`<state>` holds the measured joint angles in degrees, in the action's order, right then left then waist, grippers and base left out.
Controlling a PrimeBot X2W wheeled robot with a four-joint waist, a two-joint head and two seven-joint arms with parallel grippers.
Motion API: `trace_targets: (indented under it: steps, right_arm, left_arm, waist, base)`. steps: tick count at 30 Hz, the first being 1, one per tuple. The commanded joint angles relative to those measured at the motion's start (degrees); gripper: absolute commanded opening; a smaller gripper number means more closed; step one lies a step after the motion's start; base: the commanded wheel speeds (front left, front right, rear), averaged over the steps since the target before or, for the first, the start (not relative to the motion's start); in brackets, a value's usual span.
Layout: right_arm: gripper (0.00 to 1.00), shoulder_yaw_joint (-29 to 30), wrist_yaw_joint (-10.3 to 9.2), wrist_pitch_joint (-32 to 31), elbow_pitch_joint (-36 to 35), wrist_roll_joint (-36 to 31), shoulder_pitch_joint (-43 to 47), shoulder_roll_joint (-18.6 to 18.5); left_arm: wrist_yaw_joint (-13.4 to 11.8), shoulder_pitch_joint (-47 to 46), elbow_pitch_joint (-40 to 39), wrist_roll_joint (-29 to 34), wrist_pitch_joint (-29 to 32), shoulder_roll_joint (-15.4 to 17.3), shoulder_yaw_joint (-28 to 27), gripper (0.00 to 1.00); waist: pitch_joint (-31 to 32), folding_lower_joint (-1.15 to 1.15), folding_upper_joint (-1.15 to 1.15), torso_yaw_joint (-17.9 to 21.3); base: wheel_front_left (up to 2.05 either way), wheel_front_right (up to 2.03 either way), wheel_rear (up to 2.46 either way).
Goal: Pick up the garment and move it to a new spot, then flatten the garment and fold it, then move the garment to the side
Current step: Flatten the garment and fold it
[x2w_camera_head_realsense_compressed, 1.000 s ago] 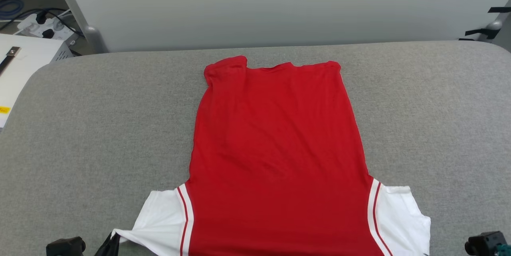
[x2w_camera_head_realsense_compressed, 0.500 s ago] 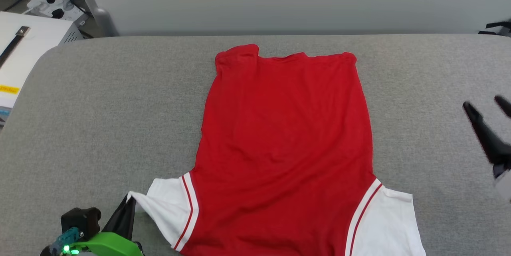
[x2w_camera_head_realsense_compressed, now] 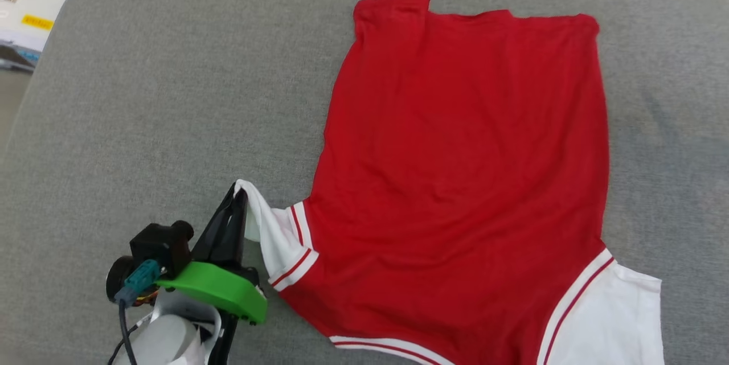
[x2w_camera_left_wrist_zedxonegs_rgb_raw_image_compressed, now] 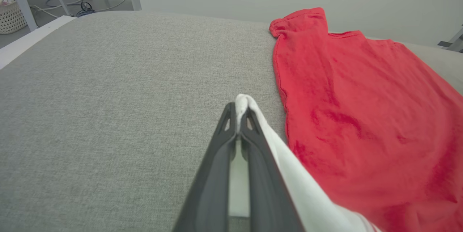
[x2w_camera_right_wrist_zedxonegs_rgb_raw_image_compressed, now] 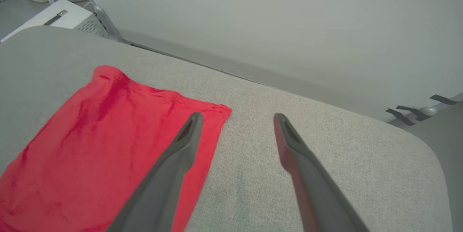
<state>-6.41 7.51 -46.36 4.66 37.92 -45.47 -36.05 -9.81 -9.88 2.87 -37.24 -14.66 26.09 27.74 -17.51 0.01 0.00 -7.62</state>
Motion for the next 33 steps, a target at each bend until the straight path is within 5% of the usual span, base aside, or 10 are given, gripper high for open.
trace_targets:
  steps: [1, 9, 23, 25, 33]
  right_arm:
    - [1.0, -1.1, -0.02, -2.68, 2.3, -0.31, -2.59, -0.19]
    - [1.0, -6.14, -0.02, -14.95, 14.71, -3.86, -15.19, 0.85]
    - [1.0, -10.23, -0.02, -15.34, 23.04, -5.21, -11.43, -0.64]
    - [0.0, -10.81, -0.02, -15.42, 22.59, -4.85, -11.47, -1.29]
    - [0.0, -12.23, -0.02, -8.7, 20.95, -3.89, -13.97, -1.57]
  left_arm:
    - [0.57, -1.58, -0.15, 1.14, -0.34, -1.04, -0.16, 0.0]
    - [3.8, -5.71, 0.39, 5.95, -0.34, -7.57, -2.15, 0.0]
    - [10.41, -7.78, 2.47, 13.78, -0.34, -15.42, -8.8, 0.0]
    - [10.97, -7.58, 2.77, 14.38, -0.34, -15.76, -9.65, 0.0]
    - [12.54, -6.55, 4.39, 16.46, -0.34, -16.96, -12.39, 0.0]
  waist:
    - [-7.56, -0.01, 0.0, -6.41]
    - [-15.16, -0.01, 0.0, -11.33]
    - [-20.01, -0.01, 0.0, -13.68]
    - [-19.81, -0.01, 0.0, -13.22]
    - [-17.27, -0.01, 0.0, -11.09]
  base:
    - [0.0, 0.0, 0.0]
    - [0.0, 0.0, 0.0]
    - [0.0, 0.0, 0.0]
    - [0.0, 0.0, 0.0]
    - [0.0, 0.0, 0.0]
